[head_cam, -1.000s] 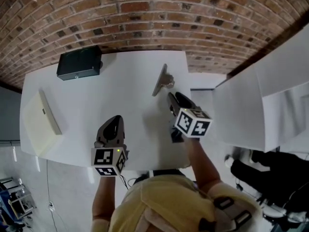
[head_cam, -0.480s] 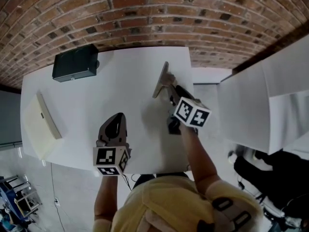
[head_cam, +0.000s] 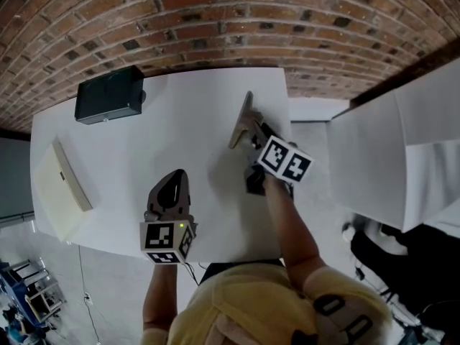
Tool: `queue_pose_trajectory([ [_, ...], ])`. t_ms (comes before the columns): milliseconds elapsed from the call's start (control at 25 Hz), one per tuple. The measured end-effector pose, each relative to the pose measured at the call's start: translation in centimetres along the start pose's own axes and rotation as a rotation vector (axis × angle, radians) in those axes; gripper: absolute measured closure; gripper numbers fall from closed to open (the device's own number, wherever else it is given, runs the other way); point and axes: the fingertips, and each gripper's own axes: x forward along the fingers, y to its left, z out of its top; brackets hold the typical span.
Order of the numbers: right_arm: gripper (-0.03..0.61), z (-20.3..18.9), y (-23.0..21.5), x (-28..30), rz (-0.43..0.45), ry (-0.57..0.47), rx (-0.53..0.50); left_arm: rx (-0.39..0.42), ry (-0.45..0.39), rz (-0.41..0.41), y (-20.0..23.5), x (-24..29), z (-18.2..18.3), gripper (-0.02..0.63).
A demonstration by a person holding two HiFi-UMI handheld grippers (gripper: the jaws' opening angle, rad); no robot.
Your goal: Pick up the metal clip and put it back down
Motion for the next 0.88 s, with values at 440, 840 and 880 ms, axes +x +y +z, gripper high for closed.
queue_pose_trajectory([
  [440, 0.488, 0.7, 0.1, 1.4, -0.007, -0.002, 0.028, -0.036, 0.017, 0.005, 0.6, 0.4, -0.3, 0.606],
  [840, 0.532, 0.9, 0.3, 1.6, 0.004, -0.013, 0.058, -0.044, 0.023, 0.016, 1.0, 0.4, -0.4, 0.606],
  [880, 0.534, 0.9, 0.4, 1.6, 0.009, -0.015, 0.061, -0.046, 0.022, 0.018, 1.0, 0.3, -0.4, 0.606],
])
